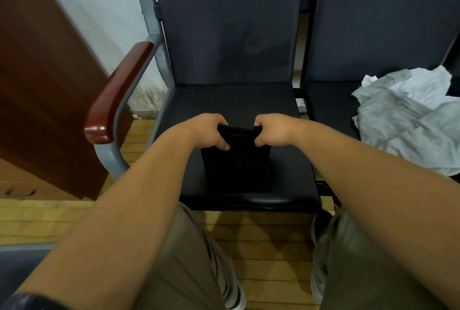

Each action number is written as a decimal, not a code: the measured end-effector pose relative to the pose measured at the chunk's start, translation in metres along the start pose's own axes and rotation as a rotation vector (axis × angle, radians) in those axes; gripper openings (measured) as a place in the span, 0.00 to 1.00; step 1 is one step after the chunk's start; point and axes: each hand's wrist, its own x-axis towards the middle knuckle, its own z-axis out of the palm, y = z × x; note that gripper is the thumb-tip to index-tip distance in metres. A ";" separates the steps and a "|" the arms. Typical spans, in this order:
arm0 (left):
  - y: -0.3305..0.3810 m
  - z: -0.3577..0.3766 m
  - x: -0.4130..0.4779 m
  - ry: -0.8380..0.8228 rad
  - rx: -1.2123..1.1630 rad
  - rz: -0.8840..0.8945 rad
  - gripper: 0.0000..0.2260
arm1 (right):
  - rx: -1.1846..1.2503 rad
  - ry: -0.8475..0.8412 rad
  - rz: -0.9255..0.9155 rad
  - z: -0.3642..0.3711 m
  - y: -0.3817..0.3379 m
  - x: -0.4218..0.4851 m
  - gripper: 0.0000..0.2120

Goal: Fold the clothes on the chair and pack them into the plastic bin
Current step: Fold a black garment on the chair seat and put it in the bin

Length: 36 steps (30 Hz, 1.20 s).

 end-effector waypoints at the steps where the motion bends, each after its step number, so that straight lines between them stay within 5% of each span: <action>1: 0.002 -0.005 -0.008 0.013 -0.006 0.013 0.24 | 0.024 0.027 -0.008 -0.003 -0.002 -0.008 0.12; 6: 0.001 -0.026 -0.049 0.177 0.084 0.055 0.20 | 0.046 0.150 -0.104 -0.023 -0.033 -0.036 0.20; 16: -0.071 -0.071 -0.169 0.418 0.106 -0.118 0.17 | -0.101 0.205 -0.268 -0.018 -0.185 -0.049 0.10; 25: -0.190 -0.044 -0.307 0.337 -0.092 -0.412 0.14 | -0.338 -0.033 -0.559 0.083 -0.324 -0.052 0.12; 36: -0.294 0.091 -0.386 0.296 -0.440 -0.678 0.10 | -0.525 -0.310 -0.611 0.250 -0.401 -0.034 0.13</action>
